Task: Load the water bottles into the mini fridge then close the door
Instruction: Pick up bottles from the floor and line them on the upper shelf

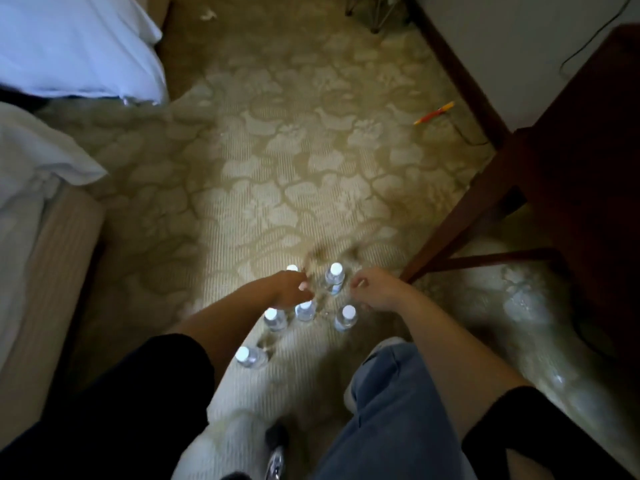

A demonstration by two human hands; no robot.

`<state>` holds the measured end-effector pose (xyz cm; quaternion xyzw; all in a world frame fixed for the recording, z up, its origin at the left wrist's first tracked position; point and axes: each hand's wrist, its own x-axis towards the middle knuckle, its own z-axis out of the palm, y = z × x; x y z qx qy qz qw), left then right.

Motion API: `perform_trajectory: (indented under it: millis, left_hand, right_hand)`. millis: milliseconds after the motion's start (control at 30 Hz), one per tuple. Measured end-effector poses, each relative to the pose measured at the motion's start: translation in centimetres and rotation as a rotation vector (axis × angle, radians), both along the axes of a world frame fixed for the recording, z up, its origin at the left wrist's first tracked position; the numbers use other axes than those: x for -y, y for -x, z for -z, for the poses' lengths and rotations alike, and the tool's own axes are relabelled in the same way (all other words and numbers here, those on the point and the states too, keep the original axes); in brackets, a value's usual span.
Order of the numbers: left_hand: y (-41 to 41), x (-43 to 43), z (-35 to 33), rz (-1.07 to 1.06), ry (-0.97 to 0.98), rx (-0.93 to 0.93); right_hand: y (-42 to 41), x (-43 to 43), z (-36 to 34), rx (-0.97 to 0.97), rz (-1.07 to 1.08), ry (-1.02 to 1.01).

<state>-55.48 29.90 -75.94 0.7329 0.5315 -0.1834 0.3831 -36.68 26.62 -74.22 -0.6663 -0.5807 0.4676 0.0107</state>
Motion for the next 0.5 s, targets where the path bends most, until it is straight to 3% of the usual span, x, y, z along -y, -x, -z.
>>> perform_trajectory:
  millis: [233,400,500]
  left_hand:
    - [-3.5,2.2,9.2,-0.099,0.051,0.018]
    - [-6.2,2.1,13.5,-0.101,0.031,-0.031]
    - [-7.8,1.2,15.7,-0.161,-0.002,-0.028]
  right_hand:
    - [-1.9,1.2,8.8,0.075,0.110,0.131]
    - [-3.8,-1.1,11.0,-0.041,0.325,0.162]
    - [-4.4,-2.2,12.2,-0.075,0.350,0.192]
